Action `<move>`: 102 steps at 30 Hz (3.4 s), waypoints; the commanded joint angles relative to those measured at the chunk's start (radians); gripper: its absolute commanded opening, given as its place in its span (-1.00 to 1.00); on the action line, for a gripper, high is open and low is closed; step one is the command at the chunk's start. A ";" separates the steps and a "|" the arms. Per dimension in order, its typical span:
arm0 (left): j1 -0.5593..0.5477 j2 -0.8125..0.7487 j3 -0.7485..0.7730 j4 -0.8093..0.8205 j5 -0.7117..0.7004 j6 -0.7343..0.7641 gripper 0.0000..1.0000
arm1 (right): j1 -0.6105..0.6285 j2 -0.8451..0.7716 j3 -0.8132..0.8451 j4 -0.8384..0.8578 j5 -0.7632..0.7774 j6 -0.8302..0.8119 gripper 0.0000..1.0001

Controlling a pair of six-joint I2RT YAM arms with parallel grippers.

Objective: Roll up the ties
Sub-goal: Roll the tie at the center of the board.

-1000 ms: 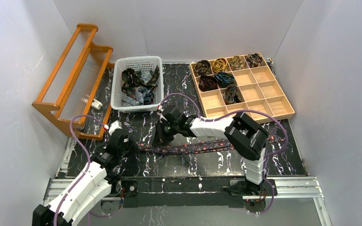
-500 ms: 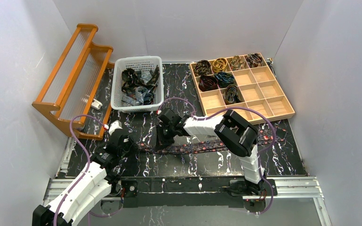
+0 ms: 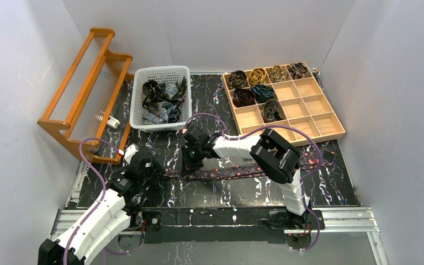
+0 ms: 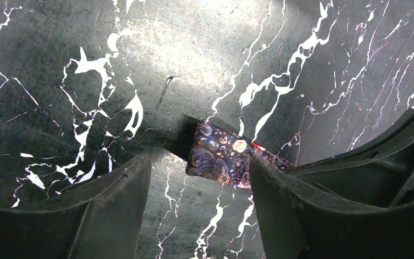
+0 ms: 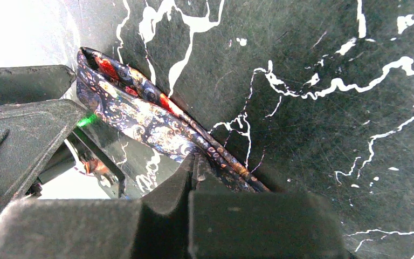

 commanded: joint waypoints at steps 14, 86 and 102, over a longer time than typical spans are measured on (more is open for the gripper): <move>0.076 0.011 -0.116 0.186 0.174 0.085 0.10 | -0.004 0.058 -0.002 -0.079 0.059 -0.075 -0.97; -0.119 0.073 0.148 0.179 0.120 0.282 -1.00 | 0.000 0.032 0.035 -0.072 0.064 -0.033 -0.97; -0.198 0.194 0.100 0.350 0.185 0.226 -1.00 | -0.090 -0.152 -0.097 0.152 -0.117 0.057 -0.96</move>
